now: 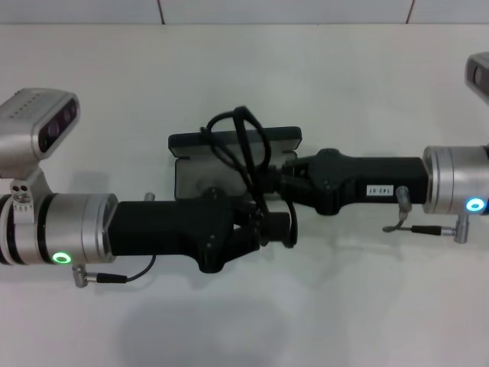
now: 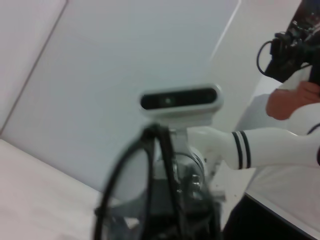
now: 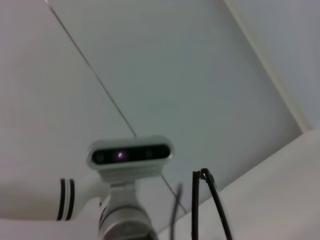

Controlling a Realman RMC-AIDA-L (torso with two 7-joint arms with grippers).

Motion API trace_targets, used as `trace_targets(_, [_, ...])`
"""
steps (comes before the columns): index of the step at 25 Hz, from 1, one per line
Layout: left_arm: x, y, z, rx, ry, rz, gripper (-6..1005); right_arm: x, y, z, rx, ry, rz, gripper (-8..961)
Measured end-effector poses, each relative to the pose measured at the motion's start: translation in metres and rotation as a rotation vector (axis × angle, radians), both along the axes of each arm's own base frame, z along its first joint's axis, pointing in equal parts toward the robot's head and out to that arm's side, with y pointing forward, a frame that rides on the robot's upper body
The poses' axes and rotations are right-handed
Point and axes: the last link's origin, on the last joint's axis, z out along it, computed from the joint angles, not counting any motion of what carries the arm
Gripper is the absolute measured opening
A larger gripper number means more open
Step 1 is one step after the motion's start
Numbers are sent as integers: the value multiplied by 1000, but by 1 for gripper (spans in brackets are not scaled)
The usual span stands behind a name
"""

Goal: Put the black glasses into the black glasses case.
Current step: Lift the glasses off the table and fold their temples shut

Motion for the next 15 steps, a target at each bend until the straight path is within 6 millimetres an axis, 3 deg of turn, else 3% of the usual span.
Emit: trace_targets(15, [0, 0, 1, -6, -8, 11, 10, 3, -5, -2, -15, -7, 6, 85])
